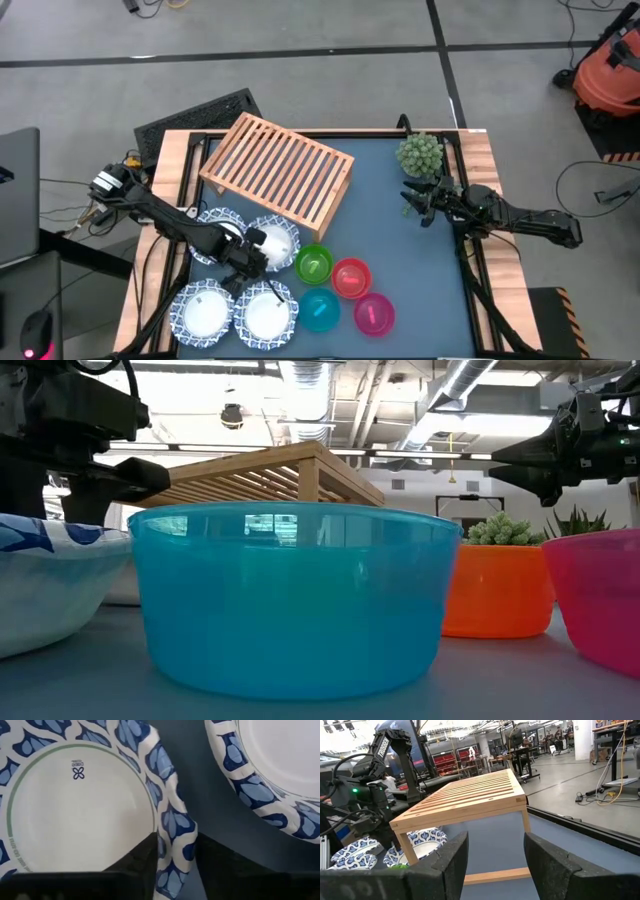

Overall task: Place and stack bowls onto a shelf
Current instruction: Put the blue and white bowl on the shelf

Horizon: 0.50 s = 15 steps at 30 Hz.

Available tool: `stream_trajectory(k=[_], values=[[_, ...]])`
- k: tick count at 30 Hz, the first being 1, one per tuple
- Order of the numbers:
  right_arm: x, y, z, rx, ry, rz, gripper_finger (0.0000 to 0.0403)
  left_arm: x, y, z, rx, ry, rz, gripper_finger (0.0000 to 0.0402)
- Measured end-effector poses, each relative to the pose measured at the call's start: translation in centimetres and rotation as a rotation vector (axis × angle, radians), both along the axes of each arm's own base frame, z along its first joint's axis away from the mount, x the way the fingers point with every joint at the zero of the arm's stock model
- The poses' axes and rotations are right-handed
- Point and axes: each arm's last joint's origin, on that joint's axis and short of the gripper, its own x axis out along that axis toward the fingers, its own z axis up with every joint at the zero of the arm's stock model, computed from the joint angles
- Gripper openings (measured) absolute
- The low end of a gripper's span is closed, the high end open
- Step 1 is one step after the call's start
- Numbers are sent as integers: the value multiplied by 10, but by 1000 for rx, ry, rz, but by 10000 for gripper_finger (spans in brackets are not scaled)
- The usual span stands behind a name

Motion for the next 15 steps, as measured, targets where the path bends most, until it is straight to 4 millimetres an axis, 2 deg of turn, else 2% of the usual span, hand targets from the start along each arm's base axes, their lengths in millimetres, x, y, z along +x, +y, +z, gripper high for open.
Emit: stream_trajectory(k=[7,15], values=[[0,0,0,0,0,0,218,1,-1,1,-17,3,-5,14],[0,0,0,0,0,0,218,9,-5,16,-52,-44,-1,3]])
